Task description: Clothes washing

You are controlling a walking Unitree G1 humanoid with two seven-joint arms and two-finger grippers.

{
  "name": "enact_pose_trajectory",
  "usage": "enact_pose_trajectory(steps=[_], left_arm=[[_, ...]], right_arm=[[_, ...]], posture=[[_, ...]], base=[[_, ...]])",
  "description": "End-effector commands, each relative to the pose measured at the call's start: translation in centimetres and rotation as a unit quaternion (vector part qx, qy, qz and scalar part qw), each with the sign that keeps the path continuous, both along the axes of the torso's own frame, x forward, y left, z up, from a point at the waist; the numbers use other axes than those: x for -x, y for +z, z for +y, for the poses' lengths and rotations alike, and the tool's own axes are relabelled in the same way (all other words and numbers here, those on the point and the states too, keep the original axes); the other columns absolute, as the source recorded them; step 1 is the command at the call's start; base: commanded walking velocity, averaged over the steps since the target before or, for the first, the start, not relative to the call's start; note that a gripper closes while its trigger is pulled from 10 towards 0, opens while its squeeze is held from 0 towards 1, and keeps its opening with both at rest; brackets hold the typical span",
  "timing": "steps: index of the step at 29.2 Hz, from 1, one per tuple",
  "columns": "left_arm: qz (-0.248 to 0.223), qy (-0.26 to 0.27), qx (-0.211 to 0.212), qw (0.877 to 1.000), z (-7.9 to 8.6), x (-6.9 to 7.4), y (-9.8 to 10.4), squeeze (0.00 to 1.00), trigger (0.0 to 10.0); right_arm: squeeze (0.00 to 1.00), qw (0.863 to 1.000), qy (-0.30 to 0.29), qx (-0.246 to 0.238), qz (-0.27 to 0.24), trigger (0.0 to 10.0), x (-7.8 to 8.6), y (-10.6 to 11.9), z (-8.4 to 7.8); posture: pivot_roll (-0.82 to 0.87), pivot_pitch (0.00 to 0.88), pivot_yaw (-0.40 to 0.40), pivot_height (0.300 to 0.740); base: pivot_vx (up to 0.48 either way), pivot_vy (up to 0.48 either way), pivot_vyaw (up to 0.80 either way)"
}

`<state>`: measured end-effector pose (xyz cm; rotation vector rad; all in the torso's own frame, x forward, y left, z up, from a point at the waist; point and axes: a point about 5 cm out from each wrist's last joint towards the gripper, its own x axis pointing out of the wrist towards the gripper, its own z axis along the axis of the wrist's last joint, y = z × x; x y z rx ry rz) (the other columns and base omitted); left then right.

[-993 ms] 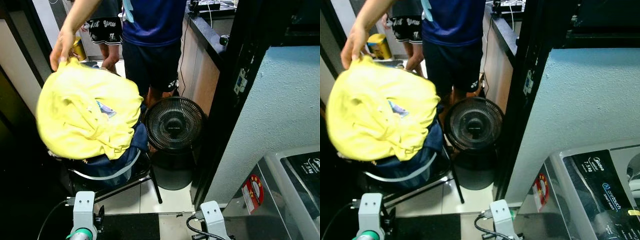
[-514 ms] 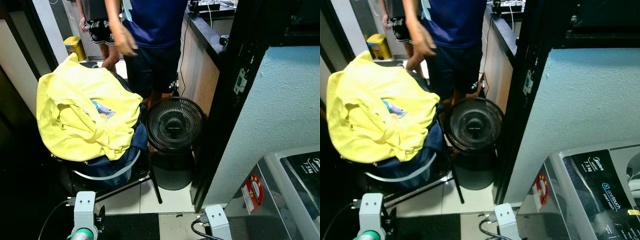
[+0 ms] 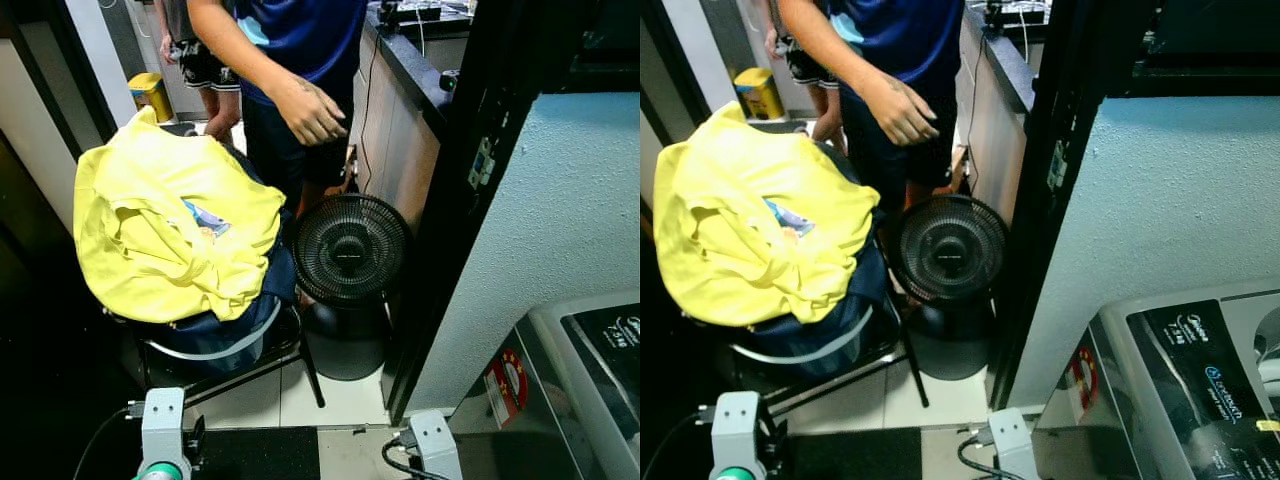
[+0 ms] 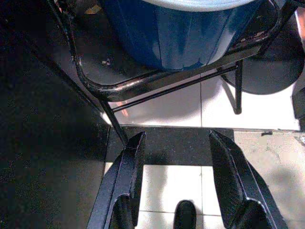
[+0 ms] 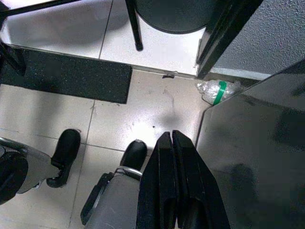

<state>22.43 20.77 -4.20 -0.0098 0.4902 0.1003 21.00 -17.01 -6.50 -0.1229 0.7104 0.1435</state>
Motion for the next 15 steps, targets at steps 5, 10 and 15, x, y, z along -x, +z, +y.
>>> enact_pose_trajectory(steps=[5,10,15], left_arm=[[0.013,0.006,0.003,1.0,0.22,0.45,-0.36,0.0,10.0],[0.011,0.006,0.003,1.0,0.17,0.45,-0.35,0.0,10.0],[0.014,0.008,0.004,1.0,0.12,0.6,-0.46,0.0,10.0]], right_arm=[[0.0,1.0,-0.002,-0.006,0.013,10.0,0.81,-0.48,0.14],[0.0,1.0,-0.002,-0.006,0.011,10.0,0.8,-0.45,0.07],[0.0,1.0,0.0,-0.005,0.01,10.0,0.77,-0.4,-0.17]], posture=[[0.12,0.0,0.095,0.74],[0.12,0.0,0.095,0.74],[0.1,0.002,0.089,0.74]], base=[[0.0,0.0,0.0],[0.0,0.0,0.0],[0.0,0.0,0.0]])
